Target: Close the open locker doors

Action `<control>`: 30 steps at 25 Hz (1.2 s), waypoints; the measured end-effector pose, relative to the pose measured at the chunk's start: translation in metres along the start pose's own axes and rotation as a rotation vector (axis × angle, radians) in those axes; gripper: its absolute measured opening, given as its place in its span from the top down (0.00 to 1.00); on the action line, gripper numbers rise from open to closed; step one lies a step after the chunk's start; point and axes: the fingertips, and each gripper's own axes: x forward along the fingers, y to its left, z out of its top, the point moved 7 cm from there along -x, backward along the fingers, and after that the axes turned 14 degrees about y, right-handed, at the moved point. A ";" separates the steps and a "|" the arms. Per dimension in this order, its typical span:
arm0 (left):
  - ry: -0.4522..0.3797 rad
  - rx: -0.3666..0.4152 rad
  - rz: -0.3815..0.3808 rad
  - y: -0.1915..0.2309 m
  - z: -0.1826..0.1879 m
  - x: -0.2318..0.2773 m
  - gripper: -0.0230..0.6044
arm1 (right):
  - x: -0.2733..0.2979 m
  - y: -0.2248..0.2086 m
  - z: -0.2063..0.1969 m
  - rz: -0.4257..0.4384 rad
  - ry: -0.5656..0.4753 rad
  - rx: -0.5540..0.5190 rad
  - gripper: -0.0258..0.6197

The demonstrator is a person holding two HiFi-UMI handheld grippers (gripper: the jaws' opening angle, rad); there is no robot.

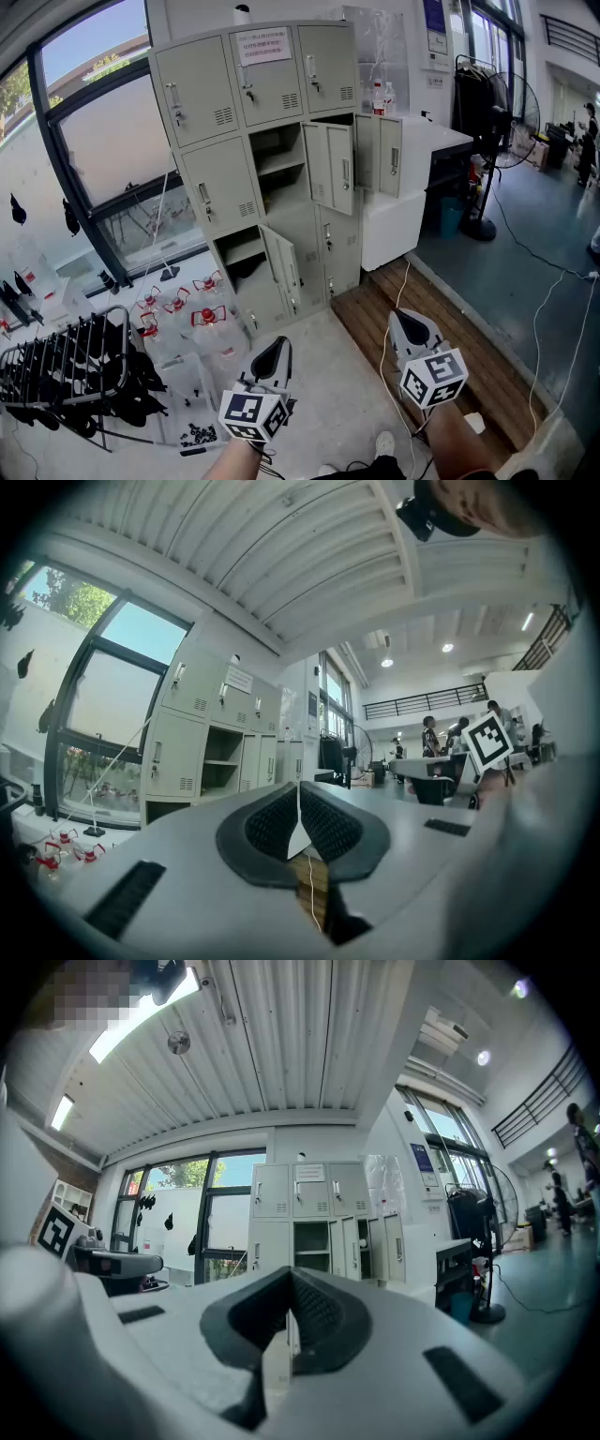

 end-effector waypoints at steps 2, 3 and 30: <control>-0.002 -0.001 0.001 -0.001 0.001 -0.001 0.94 | -0.001 0.000 0.001 0.002 -0.001 -0.001 0.96; -0.003 -0.002 0.001 -0.002 0.002 -0.001 0.94 | -0.002 0.001 0.002 0.003 -0.001 -0.002 0.96; 0.004 0.007 0.035 0.002 0.007 0.033 0.60 | 0.027 -0.020 0.008 0.098 -0.054 -0.019 0.68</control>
